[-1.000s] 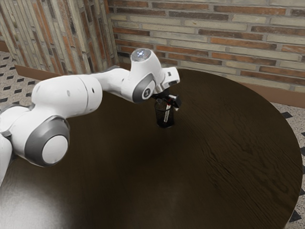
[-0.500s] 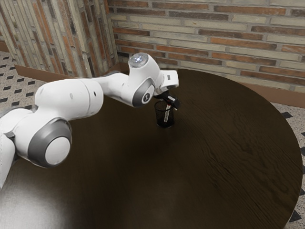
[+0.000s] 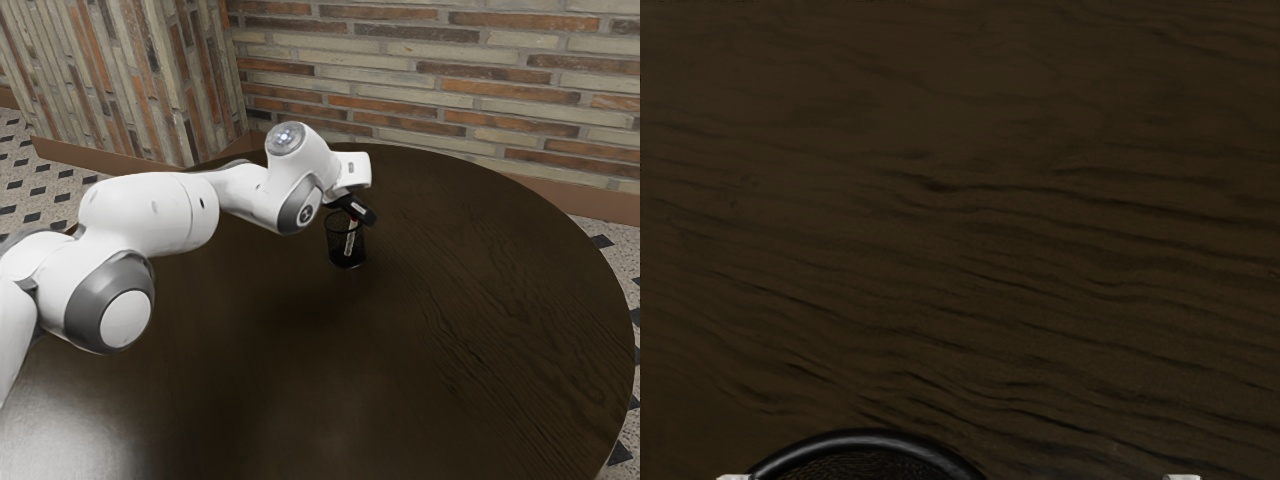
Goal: Take the marker out of the pen holder and place it to the left of the pen holder.
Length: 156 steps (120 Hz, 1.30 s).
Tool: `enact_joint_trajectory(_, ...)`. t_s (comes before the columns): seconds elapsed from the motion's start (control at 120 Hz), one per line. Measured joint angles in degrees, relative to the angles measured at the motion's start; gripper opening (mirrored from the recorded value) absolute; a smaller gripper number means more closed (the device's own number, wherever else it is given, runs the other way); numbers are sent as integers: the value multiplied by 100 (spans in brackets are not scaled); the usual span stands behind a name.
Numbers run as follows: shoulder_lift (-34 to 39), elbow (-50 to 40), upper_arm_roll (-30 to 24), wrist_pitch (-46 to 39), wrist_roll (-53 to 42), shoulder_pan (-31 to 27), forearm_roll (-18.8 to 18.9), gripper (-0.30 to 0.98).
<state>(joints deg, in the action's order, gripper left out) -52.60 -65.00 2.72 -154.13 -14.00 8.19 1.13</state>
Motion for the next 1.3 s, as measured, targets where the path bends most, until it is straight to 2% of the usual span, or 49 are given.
enact_joint_trajectory(0.167, 10, -20, 6, -66, -72, -2, 8, 25)
enact_joint_trajectory(0.417, 41, -53, 6, -102, -139, -2, 5, 1)
enact_joint_trajectory(0.633, 209, -331, 13, -130, -73, 25, 45, -6)
enact_joint_trajectory(0.825, 1010, -1173, 54, -148, 38, 38, 96, -9)
enact_joint_trajectory(1.158, 2210, -1913, 413, -97, 187, 230, 166, -10)
enact_joint_trajectory(1.3, 2404, -1998, 556, -20, 217, 167, 187, -10)
